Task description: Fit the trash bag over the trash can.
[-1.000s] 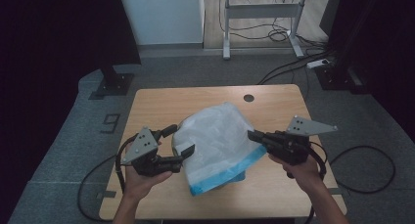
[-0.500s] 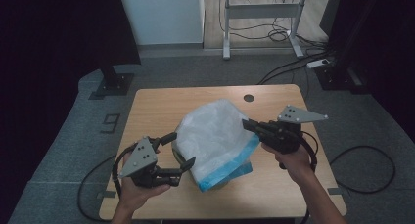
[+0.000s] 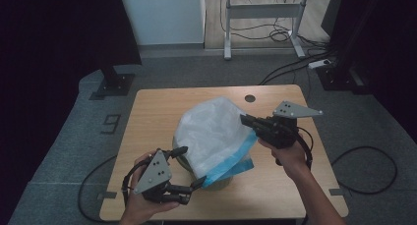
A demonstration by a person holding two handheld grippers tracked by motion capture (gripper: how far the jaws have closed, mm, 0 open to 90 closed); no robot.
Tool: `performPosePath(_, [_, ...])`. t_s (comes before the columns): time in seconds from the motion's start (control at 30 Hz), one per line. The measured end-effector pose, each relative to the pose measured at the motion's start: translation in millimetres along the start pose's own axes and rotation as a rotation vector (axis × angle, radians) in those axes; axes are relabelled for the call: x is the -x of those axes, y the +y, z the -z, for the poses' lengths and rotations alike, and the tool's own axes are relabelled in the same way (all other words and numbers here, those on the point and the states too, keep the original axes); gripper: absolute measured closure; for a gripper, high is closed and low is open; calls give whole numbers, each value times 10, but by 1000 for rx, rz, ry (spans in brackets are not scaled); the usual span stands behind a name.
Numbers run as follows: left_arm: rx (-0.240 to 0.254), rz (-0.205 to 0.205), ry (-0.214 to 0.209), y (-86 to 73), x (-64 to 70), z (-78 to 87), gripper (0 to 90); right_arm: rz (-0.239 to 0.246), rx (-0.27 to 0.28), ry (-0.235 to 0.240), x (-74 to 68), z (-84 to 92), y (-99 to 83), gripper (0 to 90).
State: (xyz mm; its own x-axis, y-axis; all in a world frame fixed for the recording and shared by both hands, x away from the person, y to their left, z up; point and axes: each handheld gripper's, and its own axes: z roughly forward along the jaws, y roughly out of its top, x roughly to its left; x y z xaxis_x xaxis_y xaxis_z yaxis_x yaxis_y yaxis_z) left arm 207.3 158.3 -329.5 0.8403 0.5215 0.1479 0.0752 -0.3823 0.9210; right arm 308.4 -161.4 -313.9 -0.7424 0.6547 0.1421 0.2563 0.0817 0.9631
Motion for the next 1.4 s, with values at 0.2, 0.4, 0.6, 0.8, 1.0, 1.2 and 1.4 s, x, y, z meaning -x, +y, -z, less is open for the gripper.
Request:
performPosePath(0.2, [2, -10, -3, -3, 106, 17, 101, -6, 4, -7, -1, -22, 26, 893])
performPosePath(0.4, [-22, 7, 25, -51, 148, -47, 39, -16, 0, -11, -4, -66, 49, 893])
performPosePath(0.6, [-43, 29, 49, -75, 87, -130, 14, -22, -5, -9, -13, -99, 58, 893])
performPosePath(0.8, [-94, 56, 45, -117, -38, -270, 12, -30, -15, -11, -9, -129, 47, 893])
performPosePath(1.0, [-87, 77, 58, -132, -126, -305, 25, -35, -17, -10, 13, -129, 28, 893])
performPosePath(1.2, [-82, 80, 58, -119, -161, -310, 73, -52, -13, -5, 34, -125, 20, 893])
performPosePath(1.4, [-88, 78, 49, -160, -190, -343, 229, -58, -6, 2, 38, -121, 31, 893])
